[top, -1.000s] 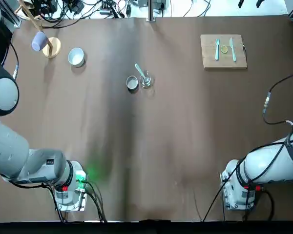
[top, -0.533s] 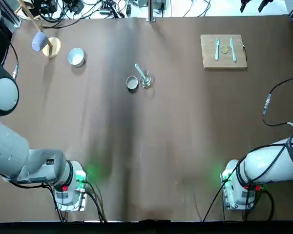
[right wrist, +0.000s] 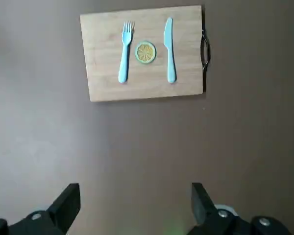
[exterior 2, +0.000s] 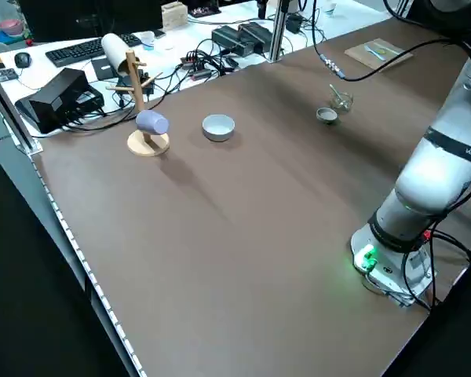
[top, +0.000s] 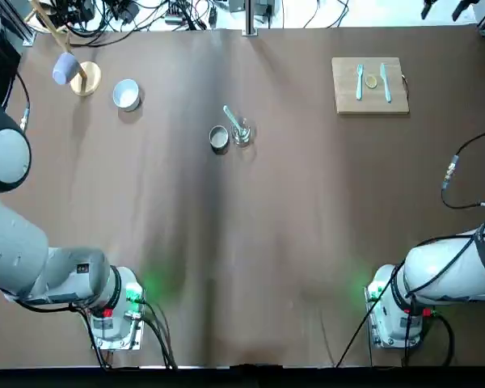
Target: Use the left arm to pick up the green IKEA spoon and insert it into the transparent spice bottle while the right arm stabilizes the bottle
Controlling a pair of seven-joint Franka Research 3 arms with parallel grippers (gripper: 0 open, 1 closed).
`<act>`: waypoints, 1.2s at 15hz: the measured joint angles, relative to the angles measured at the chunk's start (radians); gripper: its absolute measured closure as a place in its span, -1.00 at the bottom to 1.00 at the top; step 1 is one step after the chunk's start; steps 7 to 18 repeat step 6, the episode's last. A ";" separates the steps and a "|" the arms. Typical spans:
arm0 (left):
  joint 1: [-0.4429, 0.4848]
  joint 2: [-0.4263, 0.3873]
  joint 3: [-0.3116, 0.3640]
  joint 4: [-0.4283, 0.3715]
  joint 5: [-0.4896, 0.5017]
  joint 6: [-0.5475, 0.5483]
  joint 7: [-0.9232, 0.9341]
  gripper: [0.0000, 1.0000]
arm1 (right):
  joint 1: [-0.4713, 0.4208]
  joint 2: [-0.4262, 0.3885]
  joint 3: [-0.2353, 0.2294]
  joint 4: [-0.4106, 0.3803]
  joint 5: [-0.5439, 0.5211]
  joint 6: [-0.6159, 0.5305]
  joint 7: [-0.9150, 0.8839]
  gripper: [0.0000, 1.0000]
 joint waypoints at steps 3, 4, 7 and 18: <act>0.001 0.000 0.001 0.004 0.000 0.000 0.000 -1.00 | -0.021 -0.001 -0.001 0.001 0.001 -0.014 -0.090 -1.00; 0.001 0.000 0.001 0.005 0.000 0.000 0.000 -1.00 | -0.021 -0.002 0.002 0.002 0.001 -0.015 -0.090 -1.00; 0.001 0.000 0.003 0.006 0.000 0.000 0.000 -1.00 | -0.021 -0.005 0.006 0.003 0.001 -0.019 -0.084 -1.00; 0.001 0.000 0.003 0.006 0.000 0.000 0.000 -1.00 | -0.021 -0.005 0.006 0.003 0.001 -0.019 -0.084 -1.00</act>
